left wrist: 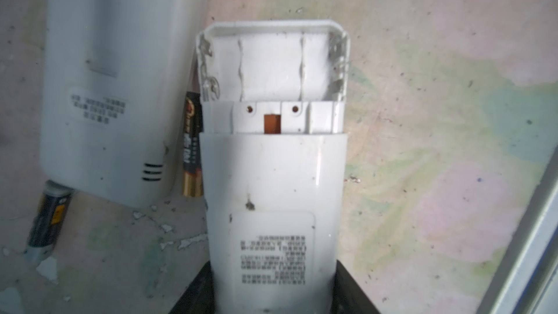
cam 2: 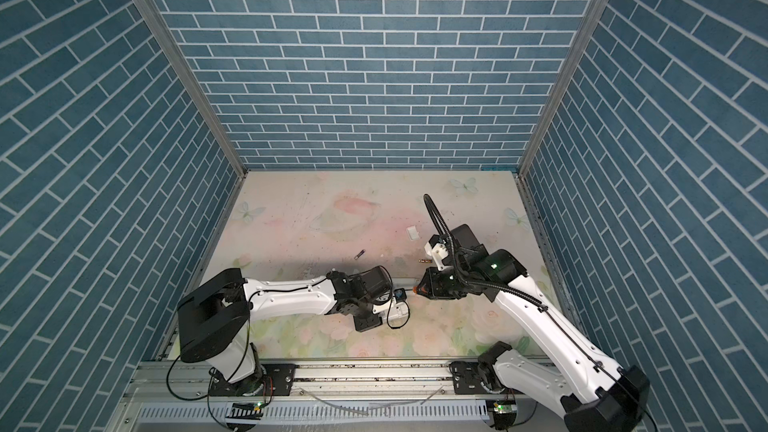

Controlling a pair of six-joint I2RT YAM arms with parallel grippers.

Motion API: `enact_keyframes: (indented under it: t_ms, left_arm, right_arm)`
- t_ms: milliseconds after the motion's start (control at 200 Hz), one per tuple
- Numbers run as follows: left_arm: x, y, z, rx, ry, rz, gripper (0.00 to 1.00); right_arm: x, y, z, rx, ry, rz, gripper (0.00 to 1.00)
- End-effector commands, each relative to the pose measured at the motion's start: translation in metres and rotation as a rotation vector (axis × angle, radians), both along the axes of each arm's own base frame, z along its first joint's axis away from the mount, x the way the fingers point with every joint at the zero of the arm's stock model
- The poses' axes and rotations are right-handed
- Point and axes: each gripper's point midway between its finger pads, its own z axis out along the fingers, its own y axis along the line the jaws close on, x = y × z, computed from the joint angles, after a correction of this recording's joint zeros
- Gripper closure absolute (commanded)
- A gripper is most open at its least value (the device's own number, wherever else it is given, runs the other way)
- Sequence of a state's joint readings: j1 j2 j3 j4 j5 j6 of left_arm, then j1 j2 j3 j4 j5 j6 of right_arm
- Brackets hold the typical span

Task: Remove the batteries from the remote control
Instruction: 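Flick the second battery out of the compartment onto the table with the screwdriver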

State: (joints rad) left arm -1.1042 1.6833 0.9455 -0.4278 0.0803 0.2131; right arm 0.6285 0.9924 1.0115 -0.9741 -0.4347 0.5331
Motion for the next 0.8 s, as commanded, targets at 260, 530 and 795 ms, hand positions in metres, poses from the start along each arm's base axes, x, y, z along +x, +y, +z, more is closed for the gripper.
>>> enact_keyframes:
  t_ms: [260, 530, 795]
  left_arm:
    - [-0.002, 0.0, -0.007, 0.012, 0.001, 0.005, 0.74]
    - [-0.003, 0.001, -0.008, 0.036, 0.005, 0.015, 0.42]
    - [0.003, 0.002, 0.002, 0.027, -0.032, 0.03, 0.08]
  right_arm:
    - [0.0, -0.017, 0.023, -0.025, -0.076, -0.011, 1.0]
    - [0.005, -0.027, 0.028, -0.047, -0.103, -0.042, 1.0]
    - [0.012, -0.031, 0.031, -0.047, -0.129, -0.056, 1.0]
